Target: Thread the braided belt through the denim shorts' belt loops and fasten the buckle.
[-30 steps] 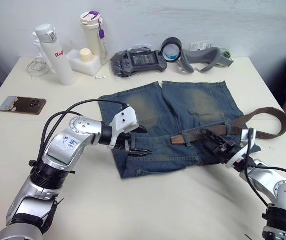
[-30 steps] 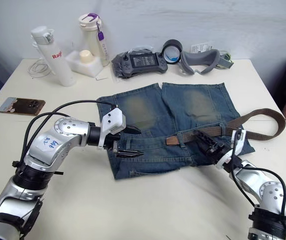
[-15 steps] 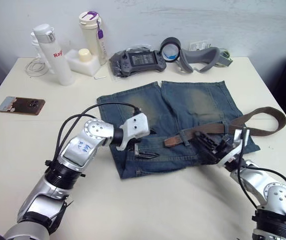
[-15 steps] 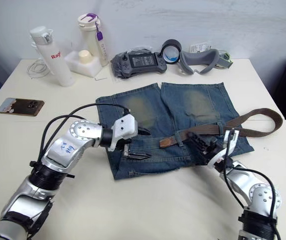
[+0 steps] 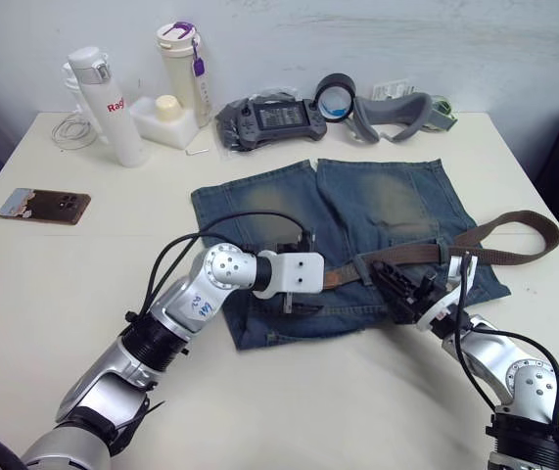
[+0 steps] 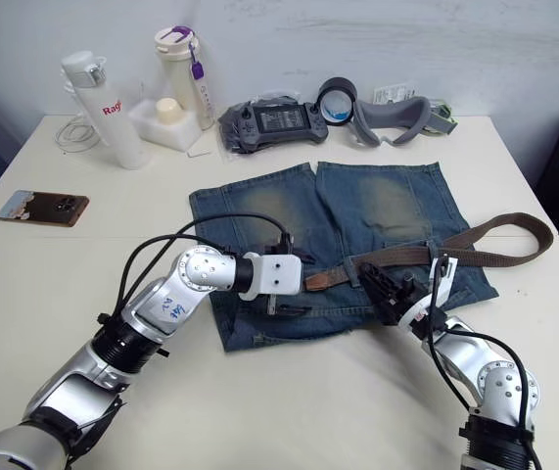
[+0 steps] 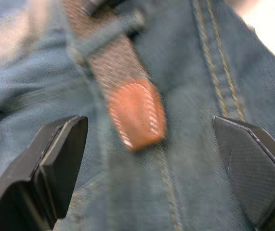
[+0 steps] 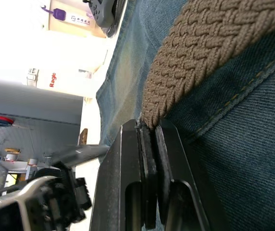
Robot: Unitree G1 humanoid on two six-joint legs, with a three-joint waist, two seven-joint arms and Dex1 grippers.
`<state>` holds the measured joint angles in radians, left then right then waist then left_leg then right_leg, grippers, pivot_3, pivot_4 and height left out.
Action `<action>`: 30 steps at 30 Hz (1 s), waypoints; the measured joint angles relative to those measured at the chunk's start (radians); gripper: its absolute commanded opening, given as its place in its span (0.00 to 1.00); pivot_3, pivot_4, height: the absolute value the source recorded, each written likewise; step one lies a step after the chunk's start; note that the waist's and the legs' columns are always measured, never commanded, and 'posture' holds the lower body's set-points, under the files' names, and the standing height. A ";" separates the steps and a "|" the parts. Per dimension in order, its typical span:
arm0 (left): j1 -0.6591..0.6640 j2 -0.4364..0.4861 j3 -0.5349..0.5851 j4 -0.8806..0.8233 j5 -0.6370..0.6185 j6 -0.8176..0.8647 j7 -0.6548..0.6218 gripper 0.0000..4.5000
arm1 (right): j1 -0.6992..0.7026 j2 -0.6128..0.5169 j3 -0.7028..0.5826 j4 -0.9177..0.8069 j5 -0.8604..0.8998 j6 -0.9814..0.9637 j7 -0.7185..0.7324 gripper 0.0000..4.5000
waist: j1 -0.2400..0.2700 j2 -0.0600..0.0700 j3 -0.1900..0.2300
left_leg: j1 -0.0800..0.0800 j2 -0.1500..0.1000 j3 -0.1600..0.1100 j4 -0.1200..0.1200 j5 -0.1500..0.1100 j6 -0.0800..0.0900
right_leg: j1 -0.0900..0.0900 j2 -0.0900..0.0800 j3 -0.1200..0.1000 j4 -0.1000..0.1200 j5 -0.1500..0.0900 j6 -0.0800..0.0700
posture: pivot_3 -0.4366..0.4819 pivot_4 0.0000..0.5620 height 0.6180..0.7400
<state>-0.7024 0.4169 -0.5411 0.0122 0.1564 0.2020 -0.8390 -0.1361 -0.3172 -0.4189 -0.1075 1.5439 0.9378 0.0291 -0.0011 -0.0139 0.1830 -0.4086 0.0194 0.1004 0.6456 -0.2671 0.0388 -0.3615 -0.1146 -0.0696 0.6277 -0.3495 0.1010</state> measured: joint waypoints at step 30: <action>-0.051 -0.158 0.113 0.157 0.056 -0.053 0.135 0.02 | 0.028 0.002 0.020 -0.049 0.064 -0.068 -0.086 0.00 | 0.000 0.000 0.000 | -0.001 0.000 0.000 0.001 0.000 0.000 | 0.000 0.000 -0.001 0.000 0.000 0.000 | 0.48 0.27 1.00</action>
<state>-0.7539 0.2588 -0.4282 0.1696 0.2126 0.1490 -0.7044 -0.1077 -0.3151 -0.3989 -0.1564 1.6079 0.8696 -0.0564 -0.0011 -0.0139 0.1830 -0.4093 0.0192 0.1002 0.6461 -0.2673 0.0392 -0.3616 -0.1148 -0.0705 0.6278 -0.3493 0.1013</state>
